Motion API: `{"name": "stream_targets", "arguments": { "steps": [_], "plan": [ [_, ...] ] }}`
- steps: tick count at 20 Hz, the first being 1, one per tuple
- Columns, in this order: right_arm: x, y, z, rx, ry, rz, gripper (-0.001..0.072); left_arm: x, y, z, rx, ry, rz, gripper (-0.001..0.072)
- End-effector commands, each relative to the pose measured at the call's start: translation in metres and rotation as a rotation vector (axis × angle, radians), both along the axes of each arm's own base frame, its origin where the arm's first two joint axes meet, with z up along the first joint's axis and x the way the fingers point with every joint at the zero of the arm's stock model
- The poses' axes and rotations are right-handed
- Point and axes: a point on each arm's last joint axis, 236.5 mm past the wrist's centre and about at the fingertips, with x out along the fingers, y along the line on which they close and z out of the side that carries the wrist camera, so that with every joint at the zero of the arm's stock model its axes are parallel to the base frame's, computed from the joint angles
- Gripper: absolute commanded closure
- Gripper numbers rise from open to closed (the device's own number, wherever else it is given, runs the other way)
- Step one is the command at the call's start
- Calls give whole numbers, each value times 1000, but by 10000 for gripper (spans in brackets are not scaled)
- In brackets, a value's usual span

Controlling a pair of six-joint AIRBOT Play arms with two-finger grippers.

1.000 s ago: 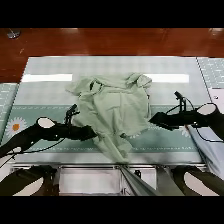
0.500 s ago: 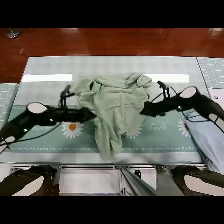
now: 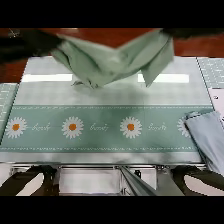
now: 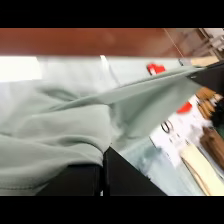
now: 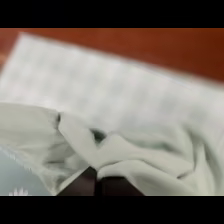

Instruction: Fold the shirts.

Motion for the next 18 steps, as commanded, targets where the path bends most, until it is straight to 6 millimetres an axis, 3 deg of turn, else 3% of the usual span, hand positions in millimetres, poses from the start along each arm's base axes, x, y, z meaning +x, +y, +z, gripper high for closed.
{"name": "stream_targets", "arguments": {
  "steps": [1, 3, 5, 7, 10, 12, 14, 18],
  "plan": [
    [-70, -13, 125, -10, -312, -16, 687, -38, 34, 122, 135, -301, 163, 676],
    [-113, -23, 153, -44, -411, -32, 687, -74, 50, 172, 207, -439, 254, 676],
    [-159, -33, 178, -65, -508, -55, 687, -114, 65, 208, 251, -554, 341, 675],
    [-200, -40, 192, -92, -576, -60, 687, -152, 76, 228, 285, -636, 407, 675],
    [-244, -44, 184, -129, -576, -44, 687, -197, 82, 231, 334, -683, 441, 676],
    [-254, -40, 161, -144, -509, -7, 687, -211, 80, 218, 373, -654, 423, 676],
    [-250, -30, 120, -149, -377, 54, 686, -205, 78, 195, 420, -573, 383, 675],
    [-203, -12, 9, -143, -47, 152, 687, -149, 78, 110, 457, -285, 307, 675]
  ]
}}
